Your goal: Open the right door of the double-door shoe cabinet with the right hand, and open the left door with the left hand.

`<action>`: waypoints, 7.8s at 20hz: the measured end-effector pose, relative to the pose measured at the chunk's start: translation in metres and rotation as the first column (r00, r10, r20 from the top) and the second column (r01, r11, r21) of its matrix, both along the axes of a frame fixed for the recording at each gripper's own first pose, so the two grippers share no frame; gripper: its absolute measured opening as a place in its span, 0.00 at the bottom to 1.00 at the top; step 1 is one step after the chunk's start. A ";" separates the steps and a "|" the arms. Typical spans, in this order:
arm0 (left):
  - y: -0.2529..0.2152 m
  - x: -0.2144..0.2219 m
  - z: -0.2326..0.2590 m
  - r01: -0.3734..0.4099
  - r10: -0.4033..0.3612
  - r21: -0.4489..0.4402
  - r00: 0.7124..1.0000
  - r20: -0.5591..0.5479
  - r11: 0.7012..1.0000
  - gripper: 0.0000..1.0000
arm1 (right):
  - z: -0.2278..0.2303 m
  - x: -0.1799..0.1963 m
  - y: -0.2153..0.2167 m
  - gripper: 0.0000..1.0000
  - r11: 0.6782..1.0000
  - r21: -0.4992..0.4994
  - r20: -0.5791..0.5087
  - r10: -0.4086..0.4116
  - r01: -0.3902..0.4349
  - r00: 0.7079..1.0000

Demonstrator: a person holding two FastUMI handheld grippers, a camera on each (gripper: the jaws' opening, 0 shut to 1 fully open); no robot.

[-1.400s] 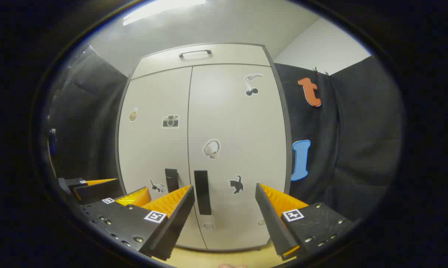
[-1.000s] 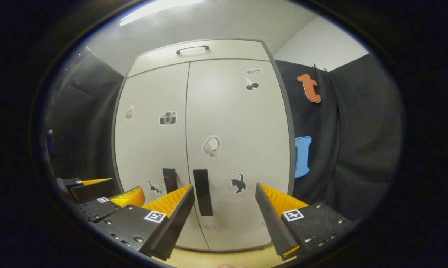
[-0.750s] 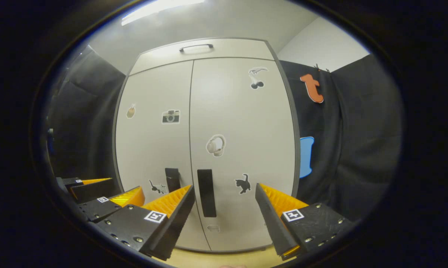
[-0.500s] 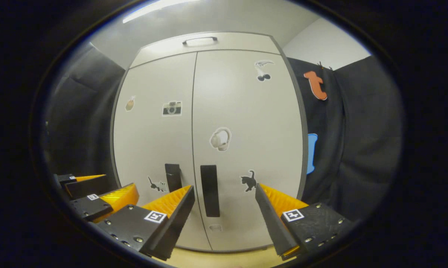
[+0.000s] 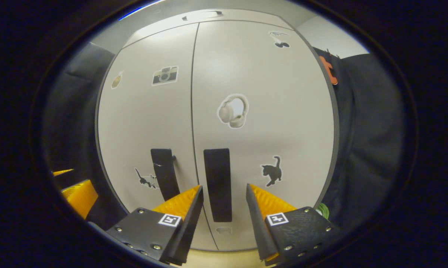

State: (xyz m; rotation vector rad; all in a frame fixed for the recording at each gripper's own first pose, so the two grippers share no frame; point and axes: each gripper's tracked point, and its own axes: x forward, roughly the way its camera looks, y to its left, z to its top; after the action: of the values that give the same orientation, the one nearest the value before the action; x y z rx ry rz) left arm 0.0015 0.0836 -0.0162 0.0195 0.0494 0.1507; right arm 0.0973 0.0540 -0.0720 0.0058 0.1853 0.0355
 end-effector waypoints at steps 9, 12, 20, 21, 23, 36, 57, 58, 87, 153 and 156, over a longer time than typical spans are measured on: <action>0.025 -0.016 -0.008 -0.068 0.068 -0.008 0.997 -0.022 0.998 0.98 | -0.005 0.015 0.005 0.31 0.999 -0.033 0.021 -0.016 0.017 1.000; 0.025 -0.019 -0.010 -0.067 0.067 -0.017 0.997 -0.028 0.998 0.98 | -0.004 0.014 0.006 0.31 0.999 -0.026 0.030 -0.036 0.037 0.999; 0.023 -0.032 -0.014 -0.062 0.060 -0.043 0.998 -0.031 0.997 0.98 | -0.005 0.011 0.005 0.26 1.000 -0.006 0.025 -0.014 0.015 1.000; 0.024 -0.033 -0.015 -0.064 0.063 -0.041 0.997 -0.033 0.997 0.98 | -0.005 0.010 0.005 0.25 1.000 -0.005 0.027 -0.012 0.012 1.000; 0.025 -0.037 -0.015 -0.071 0.069 -0.038 0.997 -0.034 0.997 0.98 | -0.004 0.007 0.004 0.26 1.000 -0.009 0.034 -0.012 0.012 0.999; 0.031 -0.069 -0.014 -0.110 0.109 -0.041 0.994 -0.028 0.993 0.98 | 0.001 -0.009 -0.004 0.11 0.999 0.032 0.056 0.011 -0.013 0.998; 0.008 -0.065 -0.018 -0.030 0.028 -0.041 0.999 -0.036 0.999 0.98 | 0.010 -0.039 -0.026 0.11 1.000 0.014 0.067 -0.008 0.007 0.998; 0.005 -0.064 -0.018 -0.020 0.018 -0.043 0.999 -0.035 0.999 0.98 | 0.010 -0.040 -0.027 0.11 1.000 0.014 0.067 -0.013 0.012 0.998; -0.087 -0.050 -0.031 0.177 -0.180 -0.052 0.982 -0.059 0.983 0.98 | 0.015 -0.068 -0.087 0.08 0.974 0.008 0.091 -0.226 0.226 0.970; -0.110 0.116 -0.039 -0.001 0.000 -0.026 0.999 -0.042 1.000 0.21 | -0.025 -0.140 -0.250 0.57 0.979 -0.116 -0.024 -0.172 0.168 0.985; -0.108 0.109 -0.037 0.006 -0.006 0.000 0.999 -0.037 1.000 0.21 | -0.027 -0.149 -0.250 0.57 0.979 -0.114 -0.027 -0.174 0.170 0.984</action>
State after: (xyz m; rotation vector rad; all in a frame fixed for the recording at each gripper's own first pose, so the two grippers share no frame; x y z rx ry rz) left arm 0.1110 -0.0242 -0.0536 0.0225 0.0859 0.1439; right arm -0.0515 -0.1965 -0.0985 -0.0888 0.2230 -0.1477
